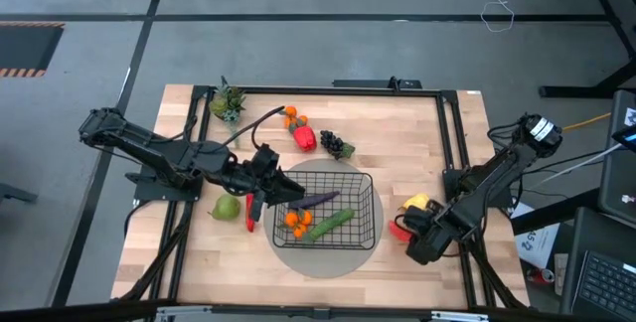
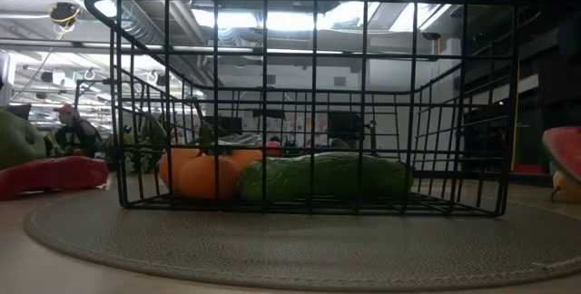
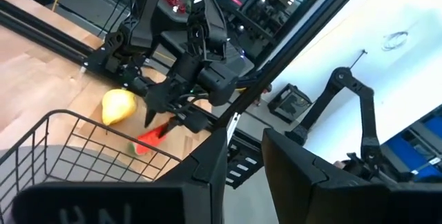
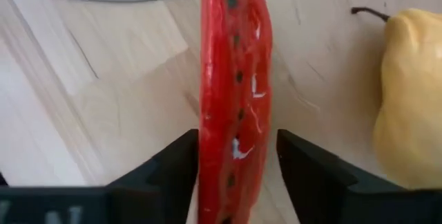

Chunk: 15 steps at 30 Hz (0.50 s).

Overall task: Build produce basket
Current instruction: Put the green watermelon slice into the black wire basket

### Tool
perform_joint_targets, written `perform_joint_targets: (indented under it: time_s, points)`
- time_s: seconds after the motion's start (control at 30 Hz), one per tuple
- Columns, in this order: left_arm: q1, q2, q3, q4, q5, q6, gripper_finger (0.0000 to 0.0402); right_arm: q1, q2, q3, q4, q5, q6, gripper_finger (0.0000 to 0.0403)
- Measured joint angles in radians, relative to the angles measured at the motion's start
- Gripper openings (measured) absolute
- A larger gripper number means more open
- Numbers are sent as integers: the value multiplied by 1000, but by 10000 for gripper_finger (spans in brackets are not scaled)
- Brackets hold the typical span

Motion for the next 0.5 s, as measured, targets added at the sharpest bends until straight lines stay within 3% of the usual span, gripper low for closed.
perform_joint_targets:
  time_s: [0.1, 0.27, 0.5]
  points:
    - [0, 0, 0, -7, 0, 1, 87, 0, 0, 0, 19, -3, 71, 145]
    - [0, 0, 1, -34, 8, 1, 87, 0, 0, 4, 42, -31, 171, 32]
    - [0, 1, 1, -62, 8, 1, 87, 0, 1, 161, -75, -101, 242, 20]
